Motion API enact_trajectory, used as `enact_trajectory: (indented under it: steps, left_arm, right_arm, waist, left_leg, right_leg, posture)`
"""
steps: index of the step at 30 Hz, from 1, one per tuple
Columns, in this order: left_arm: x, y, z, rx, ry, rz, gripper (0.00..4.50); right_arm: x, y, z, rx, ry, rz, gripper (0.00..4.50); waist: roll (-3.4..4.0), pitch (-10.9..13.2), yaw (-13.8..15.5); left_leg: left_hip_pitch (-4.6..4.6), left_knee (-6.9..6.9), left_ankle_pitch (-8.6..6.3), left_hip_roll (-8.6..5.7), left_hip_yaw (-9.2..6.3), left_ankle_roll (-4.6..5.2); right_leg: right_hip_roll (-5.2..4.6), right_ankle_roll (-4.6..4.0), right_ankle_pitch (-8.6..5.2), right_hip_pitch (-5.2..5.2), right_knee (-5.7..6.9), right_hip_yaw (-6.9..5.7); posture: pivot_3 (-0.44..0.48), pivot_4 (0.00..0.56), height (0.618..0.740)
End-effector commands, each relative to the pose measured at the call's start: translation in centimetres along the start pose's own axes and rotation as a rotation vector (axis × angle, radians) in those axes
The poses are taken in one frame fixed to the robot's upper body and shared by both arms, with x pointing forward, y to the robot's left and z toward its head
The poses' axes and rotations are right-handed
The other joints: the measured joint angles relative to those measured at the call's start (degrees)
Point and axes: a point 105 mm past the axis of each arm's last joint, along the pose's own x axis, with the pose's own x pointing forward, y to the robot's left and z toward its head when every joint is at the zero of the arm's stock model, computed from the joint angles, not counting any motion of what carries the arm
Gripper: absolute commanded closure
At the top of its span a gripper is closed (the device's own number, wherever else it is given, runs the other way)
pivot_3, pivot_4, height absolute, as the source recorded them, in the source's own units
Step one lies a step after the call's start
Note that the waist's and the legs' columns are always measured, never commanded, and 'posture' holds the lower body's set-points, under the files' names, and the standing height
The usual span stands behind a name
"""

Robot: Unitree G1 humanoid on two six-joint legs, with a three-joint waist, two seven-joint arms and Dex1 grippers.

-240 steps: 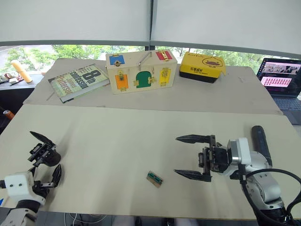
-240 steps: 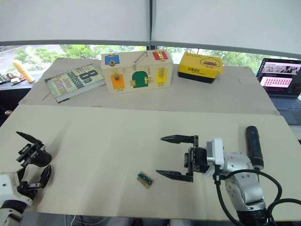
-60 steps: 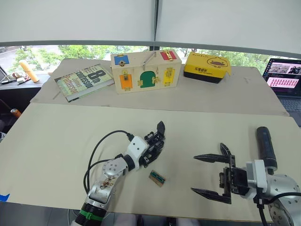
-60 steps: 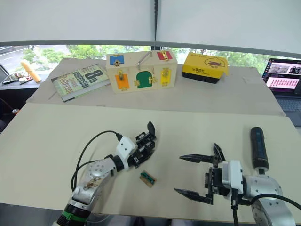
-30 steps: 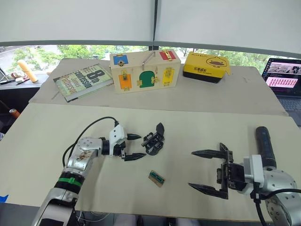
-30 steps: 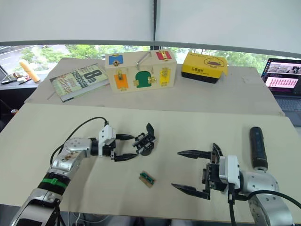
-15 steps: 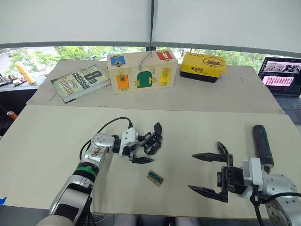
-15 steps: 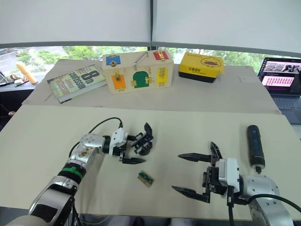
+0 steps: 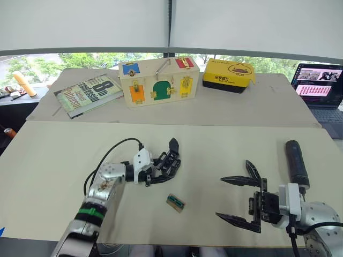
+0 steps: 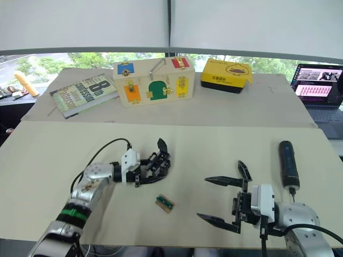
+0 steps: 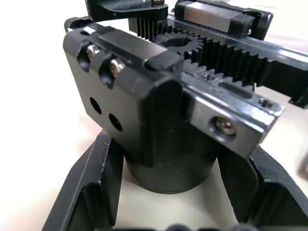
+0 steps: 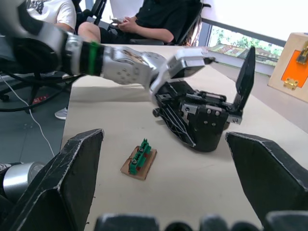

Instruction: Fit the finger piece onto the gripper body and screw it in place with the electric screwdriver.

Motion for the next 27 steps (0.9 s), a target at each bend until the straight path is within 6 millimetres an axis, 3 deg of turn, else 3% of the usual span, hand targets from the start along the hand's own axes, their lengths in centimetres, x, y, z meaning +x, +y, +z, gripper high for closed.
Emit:
enact_trajectory:
  steps: [1,5,15,27]
  left_arm:
    - [0.3,0.1,3.1,0.061,-0.047,0.107,2.17]
    - [0.9,-0.8,3.0,0.052,-0.049,0.177,2.17]
    - [1.8,-0.7,1.5,0.065,-0.023,0.251,2.17]
    - [2.8,-0.7,1.1,0.034,-0.021,0.302,2.17]
  right_arm:
    - [0.1,0.1,0.7,-0.042,-0.027,0.008,0.00]
    - [0.2,0.1,0.6,-0.038,-0.033,0.018,0.00]
    - [0.2,-0.3,0.6,-0.048,-0.033,0.040,0.00]
    - [0.4,-0.4,0.9,-0.055,-0.026,0.035,0.00]
  waist:
    - [-0.01,0.0,0.4]
    - [-0.01,0.0,0.7]
    - [-0.01,0.0,0.8]
    - [0.00,0.0,1.2]
  left_leg:
    - [-0.01,0.01,0.00,-0.01,-0.03,0.00]
    - [0.00,0.01,0.00,-0.02,-0.04,0.00]
    - [0.00,0.01,0.00,-0.01,-0.04,0.00]
    - [0.05,0.01,0.00,-0.02,-0.04,0.02]
  right_leg:
    - [-0.04,-0.01,0.01,0.01,-0.01,-0.02]
    - [-0.05,-0.03,0.02,0.01,-0.01,0.01]
    - [-0.05,-0.06,0.03,0.01,-0.01,-0.02]
    - [-0.11,-0.06,0.05,0.04,0.01,-0.02]
  posture:
    - [0.000,0.150,0.740]
    - [0.000,0.150,0.740]
    - [0.000,0.150,0.740]
    - [0.000,0.150,0.740]
